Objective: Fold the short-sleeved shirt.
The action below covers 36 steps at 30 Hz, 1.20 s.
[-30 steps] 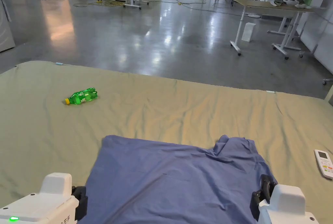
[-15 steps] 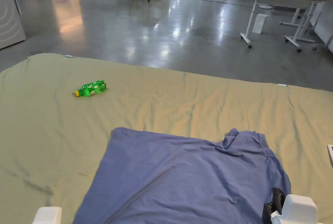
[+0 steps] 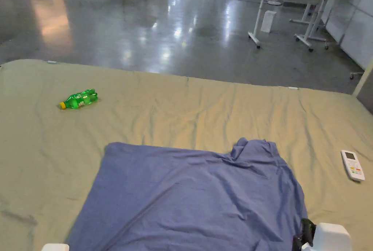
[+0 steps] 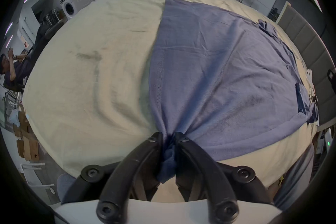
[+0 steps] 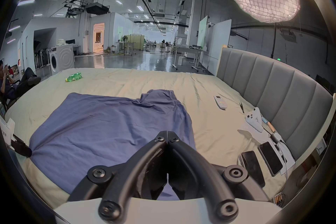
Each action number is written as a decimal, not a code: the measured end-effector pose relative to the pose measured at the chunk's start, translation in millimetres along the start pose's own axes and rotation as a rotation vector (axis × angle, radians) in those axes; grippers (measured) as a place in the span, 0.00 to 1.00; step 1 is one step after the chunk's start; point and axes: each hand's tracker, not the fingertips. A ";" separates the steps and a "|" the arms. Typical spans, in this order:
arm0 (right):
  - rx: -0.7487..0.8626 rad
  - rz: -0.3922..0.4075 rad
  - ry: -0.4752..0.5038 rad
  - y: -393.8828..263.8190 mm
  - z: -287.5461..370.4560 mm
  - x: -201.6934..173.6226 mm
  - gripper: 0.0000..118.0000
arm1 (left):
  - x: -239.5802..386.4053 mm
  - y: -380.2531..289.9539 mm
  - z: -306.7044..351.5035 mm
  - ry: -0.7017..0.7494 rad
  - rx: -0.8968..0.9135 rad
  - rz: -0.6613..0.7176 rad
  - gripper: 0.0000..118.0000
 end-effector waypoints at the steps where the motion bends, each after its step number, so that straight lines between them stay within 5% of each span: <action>1: -0.031 0.003 -0.014 -1.5 -0.5 5.4 0.02 | 0.4 -1.5 0.5 0.008 0.002 -0.016 0.09; 5: -0.234 -0.006 0.001 -15.1 -8.0 31.0 0.54 | -5.3 -3.7 4.4 0.002 0.012 -0.007 0.08; 6: -0.341 -0.060 0.028 -25.4 -10.6 36.8 0.59 | -7.3 -4.3 5.7 -0.003 0.016 0.001 0.08; 13: -0.520 -0.013 0.043 -68.1 -10.2 51.4 0.59 | -10.8 -7.2 13.5 -0.018 0.032 0.014 0.08; 17: -0.610 -0.051 0.116 -103.7 -33.6 51.2 0.59 | -9.1 -8.7 17.4 -0.021 0.036 0.016 0.08; 21: -0.600 -0.058 0.128 -103.6 -32.0 49.2 0.39 | -11.7 -9.7 15.9 -0.025 0.036 0.020 0.08; 23: -0.582 -0.061 0.174 -99.3 -29.8 48.1 0.09 | -12.1 -10.3 16.5 -0.027 0.039 0.024 0.08; 36: -0.535 0.026 0.153 -65.2 10.9 55.0 0.08 | -13.4 -9.3 55.9 -0.070 0.095 0.058 0.07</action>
